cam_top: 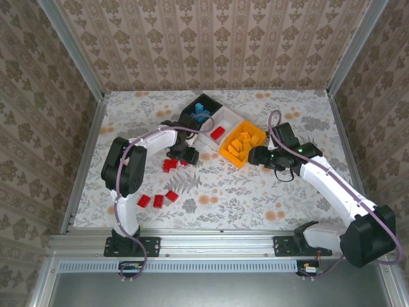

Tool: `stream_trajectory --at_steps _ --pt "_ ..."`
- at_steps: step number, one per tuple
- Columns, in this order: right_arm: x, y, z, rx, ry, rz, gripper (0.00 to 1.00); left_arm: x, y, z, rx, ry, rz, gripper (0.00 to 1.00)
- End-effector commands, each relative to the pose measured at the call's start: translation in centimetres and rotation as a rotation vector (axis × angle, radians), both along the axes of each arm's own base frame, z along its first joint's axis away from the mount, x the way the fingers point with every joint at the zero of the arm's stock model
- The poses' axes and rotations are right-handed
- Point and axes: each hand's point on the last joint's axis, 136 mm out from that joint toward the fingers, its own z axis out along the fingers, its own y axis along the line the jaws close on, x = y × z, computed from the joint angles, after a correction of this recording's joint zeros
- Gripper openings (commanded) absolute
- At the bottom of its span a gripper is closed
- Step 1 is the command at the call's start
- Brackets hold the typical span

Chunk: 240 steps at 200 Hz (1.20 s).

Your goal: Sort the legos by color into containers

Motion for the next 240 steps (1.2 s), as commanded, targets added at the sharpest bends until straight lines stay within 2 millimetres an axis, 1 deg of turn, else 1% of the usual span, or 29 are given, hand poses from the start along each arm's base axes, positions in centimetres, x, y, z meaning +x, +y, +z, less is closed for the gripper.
stream_trajectory --at_steps 1,9,23,38,63,75,96,107,114,130,149,160,173,185,193,219,240 --pt "-0.4 0.6 0.5 0.029 -0.01 0.01 0.68 -0.1 0.6 -0.5 0.049 0.019 -0.013 0.58" --pt "-0.5 0.7 0.5 0.03 -0.011 0.011 0.68 0.0 0.6 -0.5 0.049 0.018 -0.013 0.56" --pt "-0.5 0.7 0.6 0.028 -0.016 0.011 0.68 0.0 0.6 -0.6 0.05 0.021 -0.012 0.48" --pt "-0.6 0.7 0.7 0.027 -0.019 0.008 0.68 0.0 0.6 -0.7 0.053 0.025 -0.013 0.44" --pt "-0.7 0.6 1.0 0.028 -0.028 0.008 0.68 -0.2 0.8 -0.3 0.049 0.022 -0.007 0.3" --pt "-0.7 0.6 1.1 0.029 -0.033 0.007 0.68 -0.3 0.7 0.2 0.038 0.019 -0.001 0.29" --pt "-0.9 0.5 1.3 0.028 -0.038 0.008 0.68 -0.2 0.4 1.8 -0.01 0.005 0.017 0.28" --pt "-1.1 0.4 1.2 0.022 -0.034 0.007 0.68 0.1 -0.1 3.4 -0.047 -0.014 0.026 0.28" --pt "-1.3 0.3 1.1 0.02 -0.034 0.007 0.68 0.5 -0.5 4.7 -0.076 -0.036 0.029 0.28" --pt "-1.9 0.0 0.7 0.021 -0.027 0.0 0.68 1.9 -2.0 8.4 -0.167 -0.096 0.041 0.28" --pt "-3.0 -0.4 -0.1 0.027 -0.013 -0.012 0.68 4.2 -5.0 13.1 -0.346 -0.171 0.044 0.29" --pt "-3.6 -0.7 -0.5 0.029 -0.008 -0.019 0.68 5.7 -6.8 15.2 -0.427 -0.199 0.048 0.29" --pt "-4.3 -1.0 -0.8 0.029 -0.004 -0.028 0.68 7.4 -9.0 16.9 -0.487 -0.225 0.036 0.29" --pt "-4.9 -1.2 -1.0 0.033 0.0 -0.036 0.68 8.9 -11.0 17.6 -0.503 -0.248 0.008 0.29" --pt "-5.3 -1.3 -1.0 0.036 -0.001 -0.038 0.68 9.9 -12.1 17.7 -0.496 -0.262 -0.012 0.29" --pt "-6.3 -2.0 -0.8 0.02 -0.005 -0.041 0.68 12.8 -15.0 16.6 -0.477 -0.284 -0.039 0.29" --pt "-7.1 -2.8 -0.4 -0.002 -0.018 -0.046 0.68 14.4 -16.2 15.1 -0.467 -0.29 -0.033 0.29"
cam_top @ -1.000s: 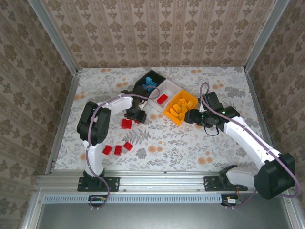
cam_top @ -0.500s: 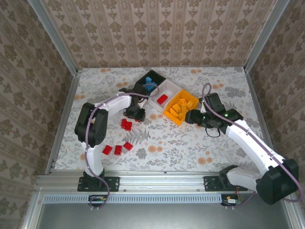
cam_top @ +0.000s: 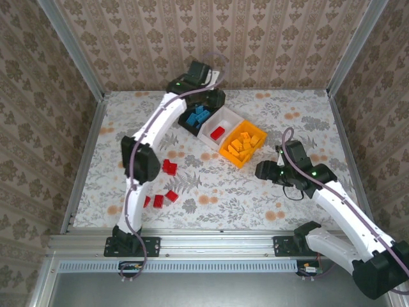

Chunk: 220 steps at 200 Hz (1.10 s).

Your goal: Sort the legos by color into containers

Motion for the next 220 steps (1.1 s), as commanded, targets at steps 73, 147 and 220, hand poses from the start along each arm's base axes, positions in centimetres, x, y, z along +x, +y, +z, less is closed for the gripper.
stream_trajectory --at_steps 73,147,220 --pt "-1.9 -1.2 -0.6 -0.032 0.014 -0.015 0.73 0.3 0.0 -8.4 0.109 0.166 0.005 0.4" --pt "-1.4 -0.5 -0.2 -0.013 0.014 0.004 0.76 -0.8 0.7 -5.1 0.105 0.128 -0.008 0.56" --pt "1.4 7.9 -0.2 -0.001 0.064 0.317 0.75 -9.6 11.9 -0.3 0.212 0.067 0.128 0.59"
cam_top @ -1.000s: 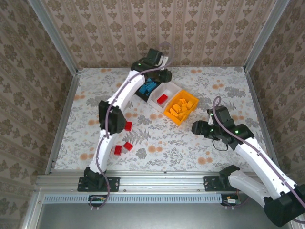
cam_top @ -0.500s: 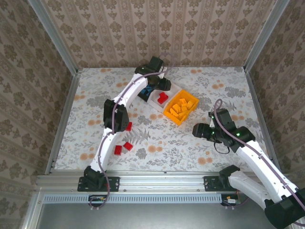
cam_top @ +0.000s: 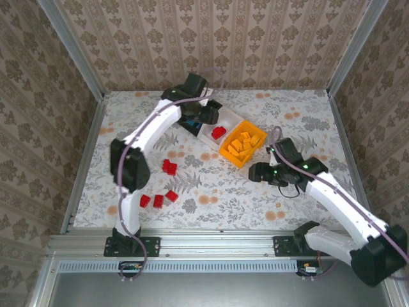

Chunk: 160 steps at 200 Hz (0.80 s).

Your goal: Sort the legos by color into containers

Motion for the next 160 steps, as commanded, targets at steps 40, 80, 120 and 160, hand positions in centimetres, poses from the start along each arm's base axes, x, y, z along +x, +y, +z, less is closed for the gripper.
stream_trajectory --at_steps 40,80,120,160 --pt "2.7 14.4 -1.5 -0.003 0.038 0.413 0.76 -9.2 14.1 0.1 0.045 -0.006 0.257 0.61" --pt "1.9 23.9 -4.8 -0.089 0.106 0.675 0.76 -14.1 19.5 0.3 -0.008 -0.025 0.393 0.62" --pt "-0.2 29.4 -6.7 -0.106 0.112 0.764 0.75 -16.3 22.4 1.3 -0.032 -0.088 0.471 0.63" --pt "-1.9 31.3 -9.1 -0.156 0.135 0.824 0.72 -16.9 23.8 1.4 -0.059 -0.107 0.517 0.63"
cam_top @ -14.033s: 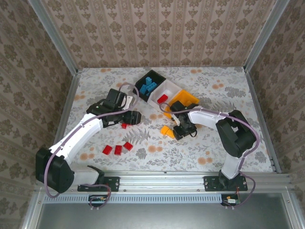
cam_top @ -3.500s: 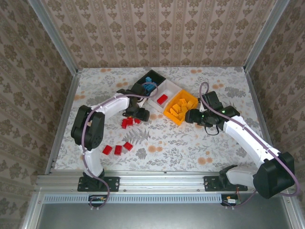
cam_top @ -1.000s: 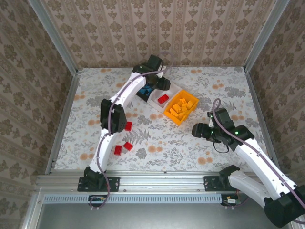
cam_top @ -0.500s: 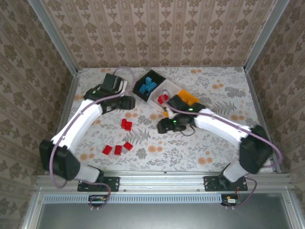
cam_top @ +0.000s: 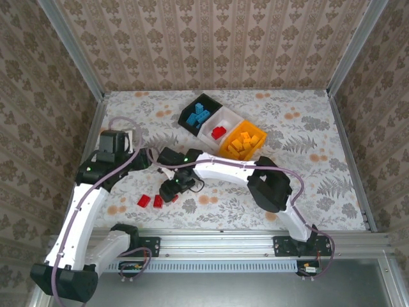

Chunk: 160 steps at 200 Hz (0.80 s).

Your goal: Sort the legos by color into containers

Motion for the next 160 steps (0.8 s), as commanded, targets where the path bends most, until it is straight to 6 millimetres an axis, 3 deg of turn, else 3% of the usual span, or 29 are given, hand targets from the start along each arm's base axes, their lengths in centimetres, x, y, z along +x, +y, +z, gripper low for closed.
stream_trajectory --at_steps 1,137,160 --pt "-0.9 -0.2 -1.6 -0.07 0.019 0.036 0.71 -0.7 0.6 -0.6 -0.018 0.023 0.029 0.63" --pt "1.0 -0.4 -5.7 -0.205 -0.14 0.066 0.6 -1.2 1.4 -0.6 -0.072 0.018 0.045 0.63" --pt "1.4 -0.6 -6.1 -0.227 -0.173 0.064 0.54 -1.2 1.5 -0.6 -0.073 0.018 0.046 0.63"
